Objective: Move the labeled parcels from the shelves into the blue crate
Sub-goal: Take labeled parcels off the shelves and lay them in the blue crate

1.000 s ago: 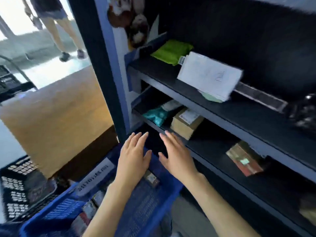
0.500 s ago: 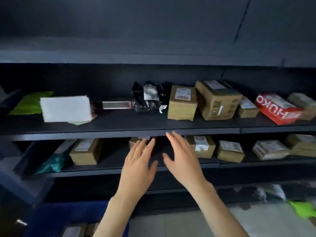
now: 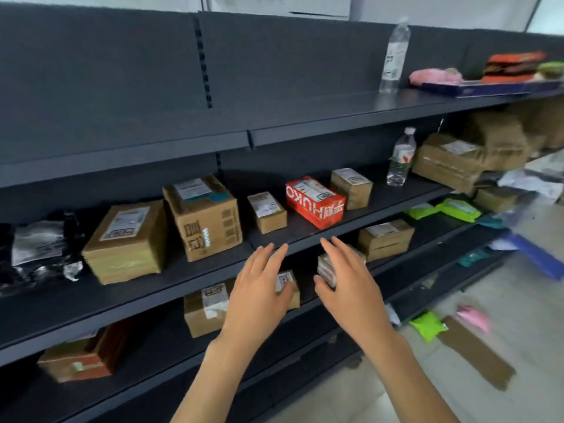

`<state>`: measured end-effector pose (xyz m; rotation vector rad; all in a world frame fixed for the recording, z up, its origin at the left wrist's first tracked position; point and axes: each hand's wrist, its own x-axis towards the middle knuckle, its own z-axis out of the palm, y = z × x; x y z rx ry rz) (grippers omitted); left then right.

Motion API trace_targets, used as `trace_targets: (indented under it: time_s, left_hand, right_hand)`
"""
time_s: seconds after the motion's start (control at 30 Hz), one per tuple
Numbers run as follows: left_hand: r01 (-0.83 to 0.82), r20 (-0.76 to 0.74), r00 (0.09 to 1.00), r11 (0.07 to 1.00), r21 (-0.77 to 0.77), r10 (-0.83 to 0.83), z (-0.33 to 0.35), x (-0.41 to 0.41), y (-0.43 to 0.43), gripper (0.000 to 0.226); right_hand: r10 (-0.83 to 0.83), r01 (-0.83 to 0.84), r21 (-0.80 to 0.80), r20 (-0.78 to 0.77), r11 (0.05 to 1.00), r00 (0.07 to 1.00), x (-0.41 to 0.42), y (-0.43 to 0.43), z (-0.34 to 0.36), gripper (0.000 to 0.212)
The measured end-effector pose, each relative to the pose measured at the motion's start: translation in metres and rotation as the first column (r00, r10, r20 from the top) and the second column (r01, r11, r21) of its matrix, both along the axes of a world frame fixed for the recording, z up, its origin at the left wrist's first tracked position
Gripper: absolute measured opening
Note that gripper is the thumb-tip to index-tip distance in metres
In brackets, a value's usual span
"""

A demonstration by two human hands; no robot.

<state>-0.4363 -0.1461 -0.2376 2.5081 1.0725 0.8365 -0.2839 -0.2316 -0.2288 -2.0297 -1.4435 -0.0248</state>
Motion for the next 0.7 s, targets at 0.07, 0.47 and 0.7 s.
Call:
trace_targets:
  time_s: [0.07,0.47,0.7]
  left_hand:
    - [0.023,-0.001,1.0,0.999,-0.031,-0.023,-0.005,0.039,0.001,0.066]
    - [0.082,0.152,0.988,0.924,-0.372,-0.027,-0.021,0.202,0.083,0.059]
    - [-0.141,0.334,0.885,0.87,-0.472,0.325,-0.04,0.264,0.153,0.073]
  right_hand:
    - [-0.035,0.035,-0.009,-0.008,0.999,0.999,0.039,-0.004,-0.003,0.067]
    - [-0.028,0.026,-0.032,-0.076,0.999,0.997,0.187,0.075,-0.023,0.063]
    - [0.01,-0.016,-0.08,-0.07,0.997,0.997,0.251,0.145,-0.037,0.06]
